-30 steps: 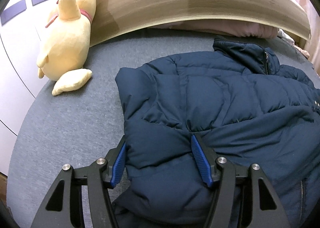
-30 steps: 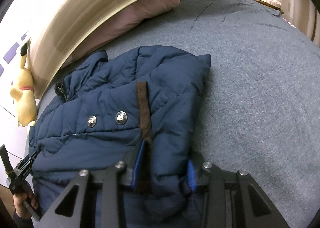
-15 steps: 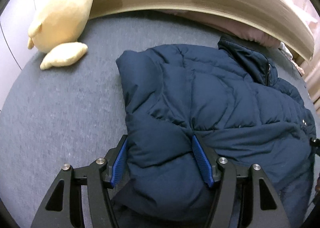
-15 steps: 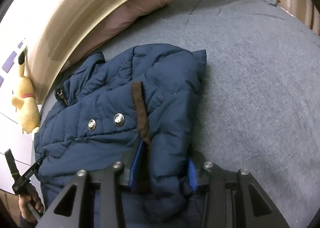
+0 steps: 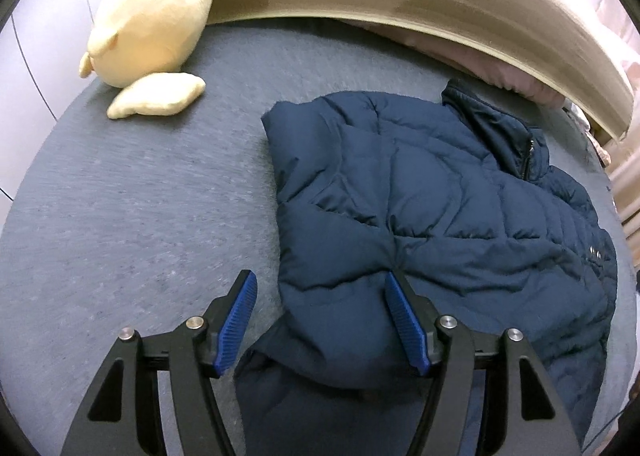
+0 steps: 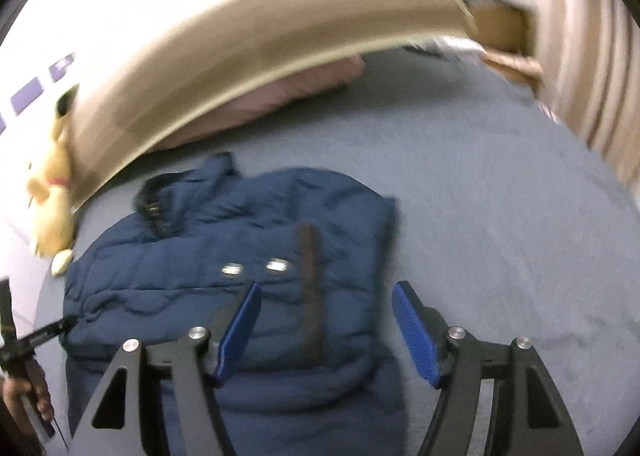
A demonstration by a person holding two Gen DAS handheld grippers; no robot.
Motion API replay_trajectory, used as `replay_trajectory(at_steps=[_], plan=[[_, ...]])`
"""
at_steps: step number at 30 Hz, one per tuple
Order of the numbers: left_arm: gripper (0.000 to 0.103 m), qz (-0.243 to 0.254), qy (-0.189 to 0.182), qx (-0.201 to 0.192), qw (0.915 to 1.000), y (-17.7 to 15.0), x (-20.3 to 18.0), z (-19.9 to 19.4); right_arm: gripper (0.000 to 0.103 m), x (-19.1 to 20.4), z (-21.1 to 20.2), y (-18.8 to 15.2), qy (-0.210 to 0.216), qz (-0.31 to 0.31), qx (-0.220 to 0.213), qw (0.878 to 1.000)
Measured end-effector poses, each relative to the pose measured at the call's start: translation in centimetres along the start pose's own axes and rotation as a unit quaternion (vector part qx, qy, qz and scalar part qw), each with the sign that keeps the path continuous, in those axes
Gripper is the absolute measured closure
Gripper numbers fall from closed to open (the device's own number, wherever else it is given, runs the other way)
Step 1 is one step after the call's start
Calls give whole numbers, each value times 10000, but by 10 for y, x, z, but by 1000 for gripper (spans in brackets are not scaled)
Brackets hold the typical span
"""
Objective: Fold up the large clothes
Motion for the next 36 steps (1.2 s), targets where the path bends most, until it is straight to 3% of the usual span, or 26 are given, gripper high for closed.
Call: replay_trajectory(at_steps=[4,7,11,15,17,19,22,36], plan=[[33,174,301,-283,9990,3,-4,-16,29,51,2,-16,160,-777,-5,9968],[33,365,467,-274,9979,4,-12,-10,29,65,25,-32,93,-889,221,9958],[30,720,893,9,9934,-1,-15,17,29,53,71,-56,-519,-1023,657,9912],[30,729,962,-116,9926,-1,-13,5,29,51,61,-54,-466,-931,603,9927],[30,690,985,-387,9920,-1,-12,-12,29,56,43,-47,-235,-895,362,9950],[30,636,1001,-600,9911,-4,-13,-20,24,56,42,-45,-296,-918,258,9950],[29,1087,1251,-203,9860,-14,-22,4,24,54,67,-63,-680,-1251,543,9883],[26,1145,1363,-277,9836,-15,-22,9,24,53,62,-66,-760,-1346,364,9873]])
Point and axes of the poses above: each gripper's, at about its wrist camera, not at the fingertips, and z roughly the way its jaws point, x to its left, y to its top, the point moved 7 cm from there along z, roughly the way its jaws point, and after that the axes turned 12 degrees about z, right-handed, at the moved point
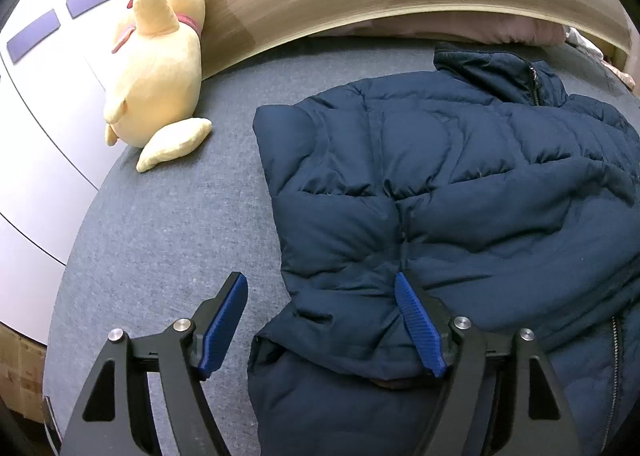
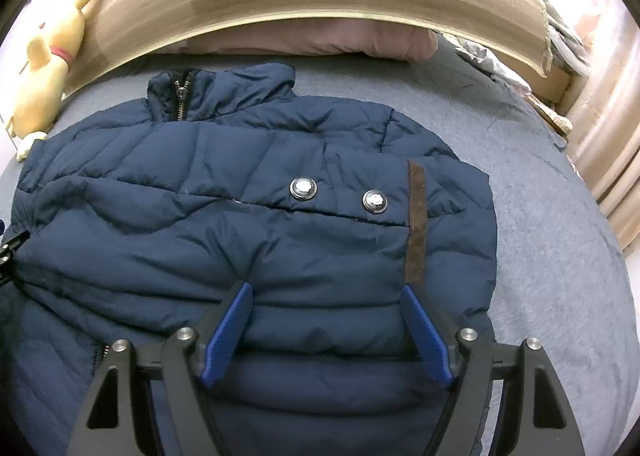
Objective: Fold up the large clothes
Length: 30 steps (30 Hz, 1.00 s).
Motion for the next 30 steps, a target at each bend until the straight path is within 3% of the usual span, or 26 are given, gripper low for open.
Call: replay_trajectory(at_steps=[16,19,22,25,30], plan=[[25,-31,11,-26,10000,-2,0,2,22,0,7,-1,27,65,117,9999],[25,-171,-223,-61,9996,-2,8,-10,22,-5,2,3,177,197,240,9994],[25,-422,-722,-325,9960,-14,22,-43,22,-24,-26,5,657,670,169,9954],[24,-639,-1091,-524,9906,-58,40,-78,22,-54,-57,-13,1215,1150,297,9855],[24,-1220,-1468,-168,9815,-174,61,-110,22,-117,-100,-102,2040,1965,932,9545]])
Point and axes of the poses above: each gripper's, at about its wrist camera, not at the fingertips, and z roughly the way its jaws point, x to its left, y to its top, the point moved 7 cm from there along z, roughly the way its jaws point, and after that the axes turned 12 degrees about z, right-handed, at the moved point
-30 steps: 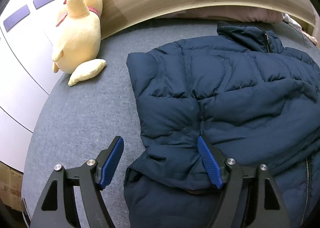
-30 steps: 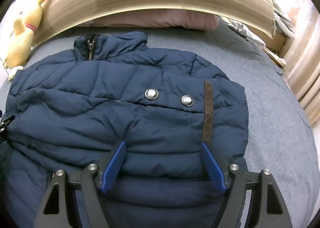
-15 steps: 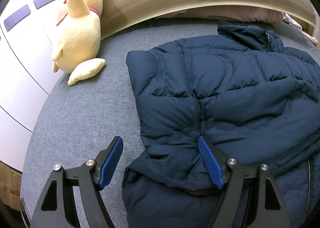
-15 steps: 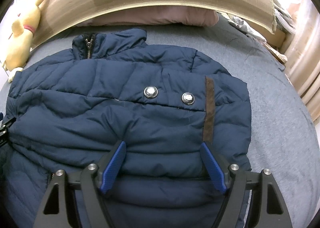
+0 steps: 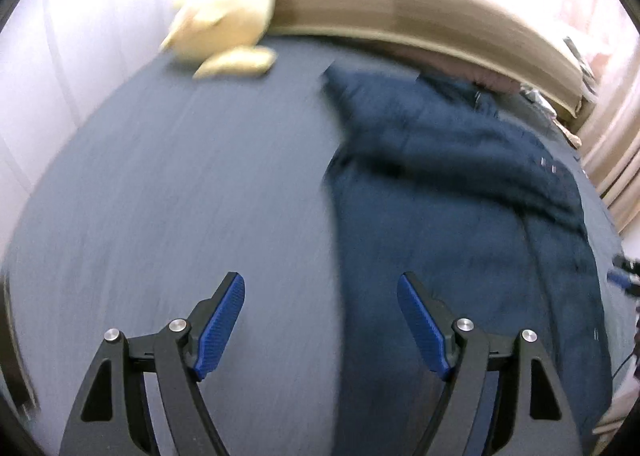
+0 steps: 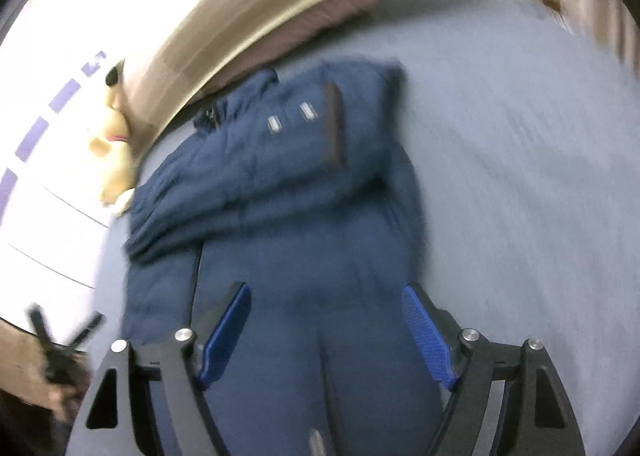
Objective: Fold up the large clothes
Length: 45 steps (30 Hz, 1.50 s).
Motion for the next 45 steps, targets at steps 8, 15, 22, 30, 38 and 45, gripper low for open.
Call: replay_trajectory(at_steps=[8,15,22,30,38,45], plan=[[24,-367,-236,190,9989,-92,-26,-41,22,-76,-47,-132,917,1023,330,9900],[24,-358,287,427,9980,-119,-46,-51,23,-68,-67,-158,1382,1153,107,9836],[24,-256,713,500,9959,-131,-45,-56,23,-68,-83,-163,817,970,-248,9916],[24,-1000,-5,-95,9949,-124,-26,-82,23,-71,-121,-149,-49,439,-1176,9921],[26,-643,-384,434,9962,-136,-42,-50,44,-80,-65,-171,731,928,15,9930],[69,69,243,597,9979,-136,-60,-51,70,-86,-55,-181,1055,1182,263,9870]])
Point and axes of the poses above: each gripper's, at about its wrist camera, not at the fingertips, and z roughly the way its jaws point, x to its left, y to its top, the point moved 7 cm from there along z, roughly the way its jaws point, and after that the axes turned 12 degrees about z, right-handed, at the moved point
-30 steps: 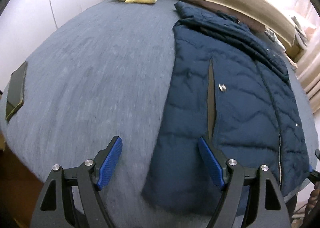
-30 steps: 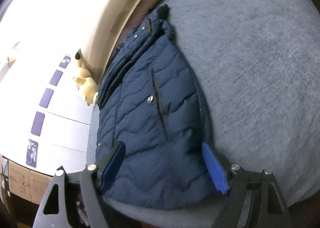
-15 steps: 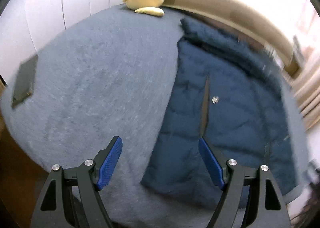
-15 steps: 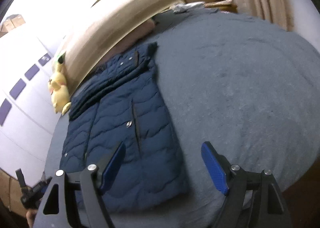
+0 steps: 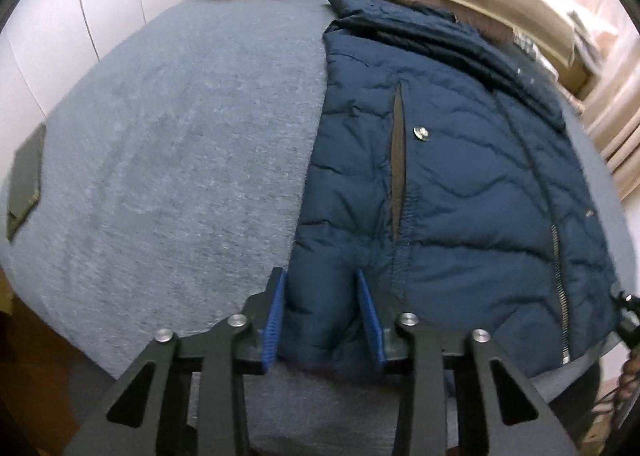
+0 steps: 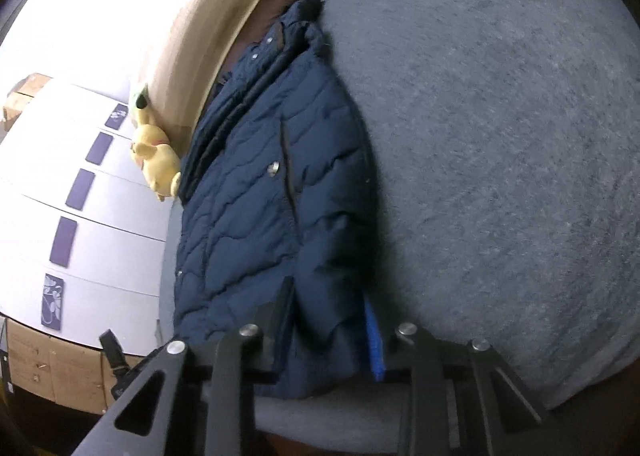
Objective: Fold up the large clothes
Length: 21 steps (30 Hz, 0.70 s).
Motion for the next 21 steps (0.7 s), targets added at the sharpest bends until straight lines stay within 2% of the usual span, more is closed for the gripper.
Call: replay_trajectory(at_steps=[5,8,11,14,15,19,21], plan=[[75,302,416,30,9987,-4,-7,1,70,2,1,-3,-170,-157,-24,9997],[76,377,512,62,9980,0,-12,5,71,1,4,-1,-206,-181,3,9996],[77,331,457,99,9984,4,-16,12,71,2,9,0,-219,-201,99,9995],[81,74,102,133,9998,2,-7,12,71,0,15,4,-20,-4,282,9996],[84,-115,-170,158,9997,2,-2,13,71,-2,16,6,81,102,336,9993],[91,-506,-924,210,9942,3,12,11,84,1,12,6,471,230,556,9971],[92,-655,-1159,179,9909,2,16,6,86,7,5,5,685,303,587,9955]])
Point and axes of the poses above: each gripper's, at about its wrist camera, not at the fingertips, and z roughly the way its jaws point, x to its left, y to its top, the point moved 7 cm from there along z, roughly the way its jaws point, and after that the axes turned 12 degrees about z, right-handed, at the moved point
